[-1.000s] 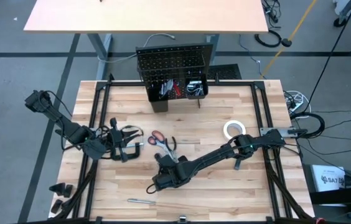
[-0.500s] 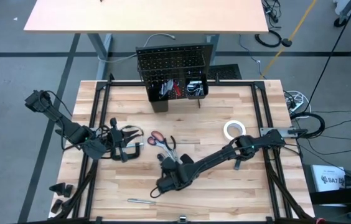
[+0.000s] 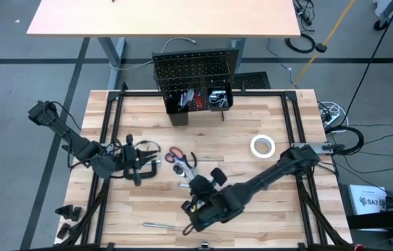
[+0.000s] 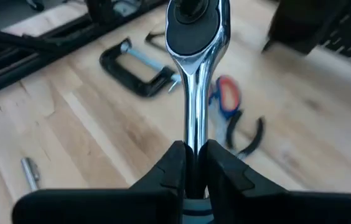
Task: Hang tools onto peg board
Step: Put the ratchet wrench on the left black bin on the peg board
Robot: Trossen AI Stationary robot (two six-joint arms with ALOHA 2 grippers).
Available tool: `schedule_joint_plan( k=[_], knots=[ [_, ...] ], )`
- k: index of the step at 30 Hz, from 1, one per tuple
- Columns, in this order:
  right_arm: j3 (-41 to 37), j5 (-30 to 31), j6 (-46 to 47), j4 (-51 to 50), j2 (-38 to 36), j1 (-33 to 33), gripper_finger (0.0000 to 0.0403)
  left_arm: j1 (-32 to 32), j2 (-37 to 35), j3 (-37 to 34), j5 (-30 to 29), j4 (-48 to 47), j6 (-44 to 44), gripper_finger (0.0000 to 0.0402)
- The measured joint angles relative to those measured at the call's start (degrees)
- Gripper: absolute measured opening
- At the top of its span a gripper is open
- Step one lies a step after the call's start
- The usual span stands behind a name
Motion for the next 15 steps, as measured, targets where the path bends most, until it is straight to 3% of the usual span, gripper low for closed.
schedule_joint_plan(
  k=[5, 10, 13, 15],
  knots=[
    [0.0, 5.0, 0.7, -6.9, -4.7, 3.3, 0.0034, 0.0, 3.2, 0.0, 4.5, 8.7, 4.5, 0.0],
    [0.0, 8.3, 10.2, -21.7, -8.8, 7.4, 0.0034, 0.1, 10.4, 0.0, 9.0, 18.8, 12.2, 0.0001],
    [0.0, 8.6, 13.6, -27.7, -11.0, 8.4, 0.0034, 1.2, 15.4, 0.0, 9.1, 25.9, 13.8, 0.0016],
    [-0.9, 9.2, 10.4, -27.4, -13.2, 8.6, 0.0034, 2.3, 18.3, 0.0, 9.1, 30.9, 13.4, 0.0036]
  ],
)
